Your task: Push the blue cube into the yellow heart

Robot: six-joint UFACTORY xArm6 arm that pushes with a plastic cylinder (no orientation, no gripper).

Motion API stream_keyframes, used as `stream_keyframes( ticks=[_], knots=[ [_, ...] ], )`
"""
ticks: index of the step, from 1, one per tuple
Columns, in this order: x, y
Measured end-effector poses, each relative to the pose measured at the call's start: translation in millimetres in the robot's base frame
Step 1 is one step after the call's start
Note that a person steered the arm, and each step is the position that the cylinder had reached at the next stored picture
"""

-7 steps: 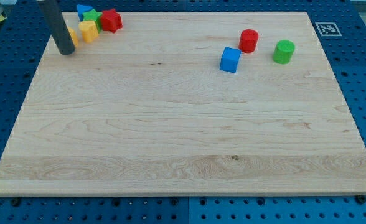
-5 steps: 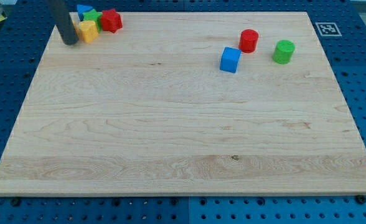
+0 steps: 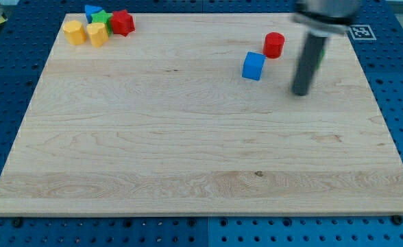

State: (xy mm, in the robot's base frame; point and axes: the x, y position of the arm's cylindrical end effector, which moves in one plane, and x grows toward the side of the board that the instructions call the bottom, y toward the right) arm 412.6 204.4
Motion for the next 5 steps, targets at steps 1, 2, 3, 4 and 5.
stream_keyframes(
  ticks=[1, 2, 3, 4, 5],
  knots=[
    [-0.3, 11.5],
    [-10.4, -3.7],
    [-23.0, -29.5],
    [-33.6, -61.7],
    [-56.6, -93.7]
  ],
)
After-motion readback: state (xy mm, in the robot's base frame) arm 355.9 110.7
